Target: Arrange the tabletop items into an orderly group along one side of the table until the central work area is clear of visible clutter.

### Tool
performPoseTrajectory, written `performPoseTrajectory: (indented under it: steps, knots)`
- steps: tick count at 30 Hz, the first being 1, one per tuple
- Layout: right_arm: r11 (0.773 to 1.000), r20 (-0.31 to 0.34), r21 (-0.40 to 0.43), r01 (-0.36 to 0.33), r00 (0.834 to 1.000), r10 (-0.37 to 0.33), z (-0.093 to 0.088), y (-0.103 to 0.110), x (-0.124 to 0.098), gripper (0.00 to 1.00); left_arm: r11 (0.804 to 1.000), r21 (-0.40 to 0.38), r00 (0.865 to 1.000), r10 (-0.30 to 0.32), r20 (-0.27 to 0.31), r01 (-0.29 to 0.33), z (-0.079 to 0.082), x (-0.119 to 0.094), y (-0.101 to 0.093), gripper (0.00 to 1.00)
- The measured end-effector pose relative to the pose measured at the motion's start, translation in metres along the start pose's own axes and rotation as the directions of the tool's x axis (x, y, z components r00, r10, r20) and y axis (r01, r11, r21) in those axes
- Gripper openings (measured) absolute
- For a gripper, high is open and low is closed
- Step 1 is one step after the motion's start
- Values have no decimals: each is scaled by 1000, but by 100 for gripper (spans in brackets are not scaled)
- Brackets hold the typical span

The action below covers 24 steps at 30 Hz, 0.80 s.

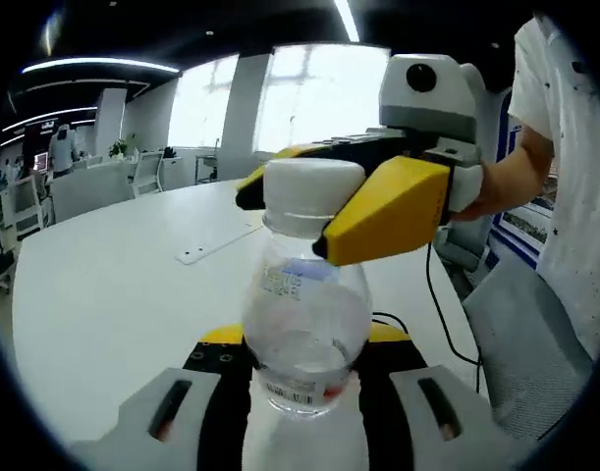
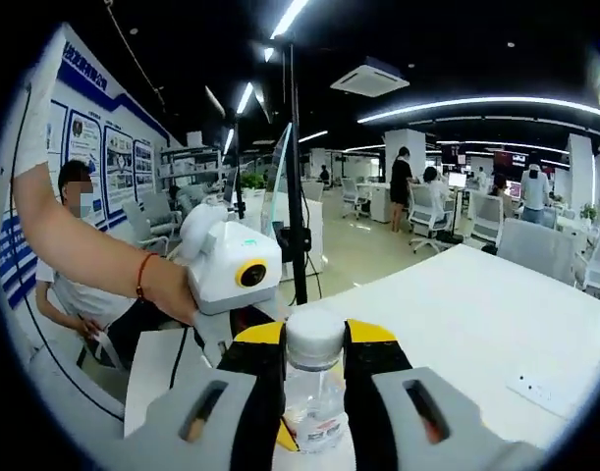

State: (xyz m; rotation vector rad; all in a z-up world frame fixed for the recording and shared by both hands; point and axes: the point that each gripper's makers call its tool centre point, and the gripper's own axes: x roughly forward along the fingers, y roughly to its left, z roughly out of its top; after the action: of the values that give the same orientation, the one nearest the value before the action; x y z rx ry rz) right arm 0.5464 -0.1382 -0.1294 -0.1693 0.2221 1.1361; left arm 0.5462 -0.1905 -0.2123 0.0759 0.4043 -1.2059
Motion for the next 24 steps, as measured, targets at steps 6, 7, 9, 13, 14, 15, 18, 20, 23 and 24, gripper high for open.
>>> performPoseTrajectory:
  steps: [6, 7, 9, 13, 14, 15, 18, 20, 23, 24]
  knots:
    - [998, -10, -58, 19, 1000, -19, -2, -10, 3, 20, 999, 32, 1000, -2, 6, 1, 4, 9, 12, 41]
    - [998, -12, -65, 24, 1000, -25, -3, -13, 3, 20, 999, 35, 1000, -2, 8, 2, 4, 10, 14, 41]
    - [997, -15, -73, 28, 999, -29, -4, -15, 3, 20, 999, 43, 1000, -4, 8, 4, 4, 13, 16, 41]
    - [994, -21, -97, 48, 998, -51, -10, -22, 3, 20, 997, 74, 1000, -6, -11, 6, 2, 19, 23, 42]
    - [994, -23, -98, 53, 998, -55, -11, -24, 3, 20, 997, 76, 1000, -7, -13, 8, 2, 20, 24, 42]
    - [994, -26, -97, 59, 998, -62, -12, -26, 3, 20, 997, 77, 1000, -9, -12, 10, 1, 22, 26, 42]
    - [992, -32, -101, 73, 997, -76, -17, -32, 4, 20, 997, 79, 1000, -13, -15, 14, 0, 26, 30, 42]
    - [991, -36, -105, 80, 996, -84, -18, -35, 3, 20, 997, 80, 1000, -14, -12, 15, 0, 29, 33, 42]
    - [991, -45, -107, 81, 995, -86, -21, -38, 3, 20, 996, 80, 1000, -24, -15, 25, -1, 32, 34, 42]
    - [991, -47, -104, 82, 995, -87, -23, -40, 3, 20, 996, 79, 1000, -27, -15, 28, -2, 33, 34, 42]
